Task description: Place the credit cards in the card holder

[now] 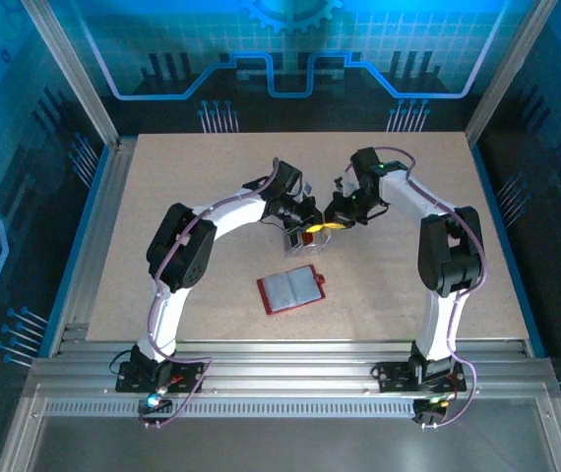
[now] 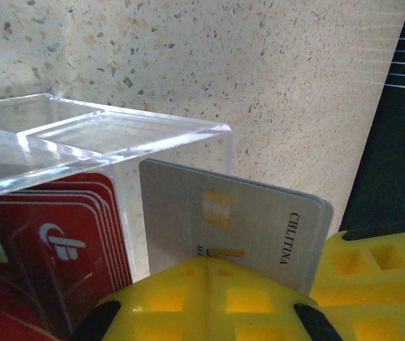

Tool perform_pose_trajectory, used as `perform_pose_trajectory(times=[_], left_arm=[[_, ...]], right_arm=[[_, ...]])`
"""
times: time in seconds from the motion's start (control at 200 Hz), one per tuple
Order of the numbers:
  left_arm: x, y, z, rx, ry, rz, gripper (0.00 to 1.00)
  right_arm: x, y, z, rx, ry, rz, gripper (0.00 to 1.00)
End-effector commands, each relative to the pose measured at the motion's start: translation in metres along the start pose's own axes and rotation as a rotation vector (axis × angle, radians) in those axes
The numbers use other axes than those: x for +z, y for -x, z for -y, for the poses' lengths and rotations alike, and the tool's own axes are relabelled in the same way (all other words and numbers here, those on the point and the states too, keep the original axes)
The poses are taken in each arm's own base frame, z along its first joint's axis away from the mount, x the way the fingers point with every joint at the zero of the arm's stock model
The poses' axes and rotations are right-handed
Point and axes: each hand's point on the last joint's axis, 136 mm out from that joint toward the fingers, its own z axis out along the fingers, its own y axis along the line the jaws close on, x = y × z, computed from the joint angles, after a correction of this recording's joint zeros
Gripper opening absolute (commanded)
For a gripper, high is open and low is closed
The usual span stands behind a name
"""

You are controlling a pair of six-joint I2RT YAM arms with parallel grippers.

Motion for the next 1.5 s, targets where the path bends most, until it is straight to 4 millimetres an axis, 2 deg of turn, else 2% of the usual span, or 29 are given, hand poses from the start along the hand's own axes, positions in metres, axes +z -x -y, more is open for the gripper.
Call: perform_pose_trajectory(times=[0.0, 0.8, 1.496], left_arm=[[0.025, -0.011, -0.056, -0.069, 0.158, -0.033, 0.00], [0.025, -0.010, -0.063, -0.083, 0.163, -0.032, 0.00], [0.023, -0.009, -0.061, -0.083, 0.157, -0.026, 0.00]], right_arm=[[-0.020, -0.003, -0.034, -0.035, 0.130, 0.014, 0.15], [-0.028, -0.003, -0.031, -0.039, 0.098, 0.030, 0.08], [-0.036, -0.005, -0.030, -0.038, 0.091, 0.041, 0.09]])
